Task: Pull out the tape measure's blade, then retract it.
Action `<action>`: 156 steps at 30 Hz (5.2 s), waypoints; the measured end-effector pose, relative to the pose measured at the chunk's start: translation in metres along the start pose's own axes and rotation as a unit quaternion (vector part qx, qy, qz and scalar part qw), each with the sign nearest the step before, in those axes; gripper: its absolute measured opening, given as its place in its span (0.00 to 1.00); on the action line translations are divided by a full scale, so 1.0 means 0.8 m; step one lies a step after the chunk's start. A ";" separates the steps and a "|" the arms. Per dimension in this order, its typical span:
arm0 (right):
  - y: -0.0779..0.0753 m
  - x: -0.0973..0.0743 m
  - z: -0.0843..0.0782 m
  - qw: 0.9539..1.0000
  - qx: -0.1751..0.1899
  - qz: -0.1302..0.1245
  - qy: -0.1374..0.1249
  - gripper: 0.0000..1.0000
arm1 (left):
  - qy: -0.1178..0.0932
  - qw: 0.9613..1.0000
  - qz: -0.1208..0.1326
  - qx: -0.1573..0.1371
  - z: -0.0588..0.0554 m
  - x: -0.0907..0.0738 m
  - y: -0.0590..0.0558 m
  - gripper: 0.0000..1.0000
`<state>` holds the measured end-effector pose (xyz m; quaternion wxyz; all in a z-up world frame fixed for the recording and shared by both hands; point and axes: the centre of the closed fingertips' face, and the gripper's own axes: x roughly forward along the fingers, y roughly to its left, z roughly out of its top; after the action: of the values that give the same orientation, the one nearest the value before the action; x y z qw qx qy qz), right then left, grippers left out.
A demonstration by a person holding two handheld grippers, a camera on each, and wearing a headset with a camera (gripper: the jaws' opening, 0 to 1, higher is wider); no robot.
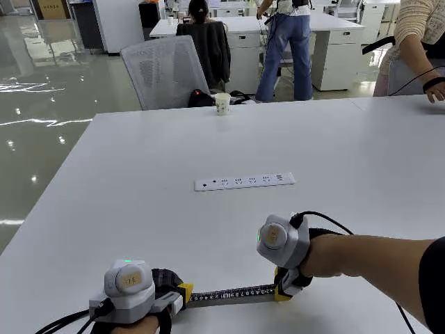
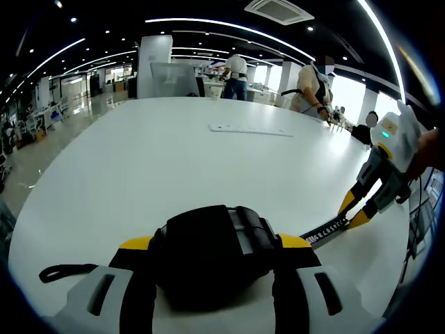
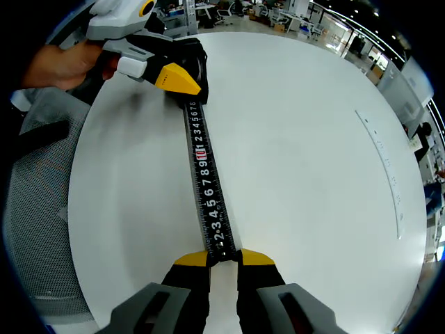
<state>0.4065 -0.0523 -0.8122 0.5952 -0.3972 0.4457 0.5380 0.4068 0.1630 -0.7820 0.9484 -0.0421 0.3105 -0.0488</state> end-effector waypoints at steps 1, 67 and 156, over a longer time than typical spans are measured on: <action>0.000 0.000 0.000 1.000 0.002 0.000 0.000 0.11 | 0.000 1.000 -0.001 0.000 0.000 0.000 0.000 0.63; 0.006 0.008 0.029 1.000 0.013 0.003 -0.022 0.11 | 0.012 1.000 -0.009 -0.001 -0.001 0.001 -0.001 0.63; 0.013 0.016 0.059 0.999 -0.005 0.000 -0.033 0.11 | 0.014 1.000 -0.011 -0.002 -0.001 0.000 -0.002 0.63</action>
<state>0.4012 -0.0029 -0.8105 0.6077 -0.3821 0.4230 0.5530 0.4061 0.1614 -0.7820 0.9434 -0.0467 0.3232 -0.0588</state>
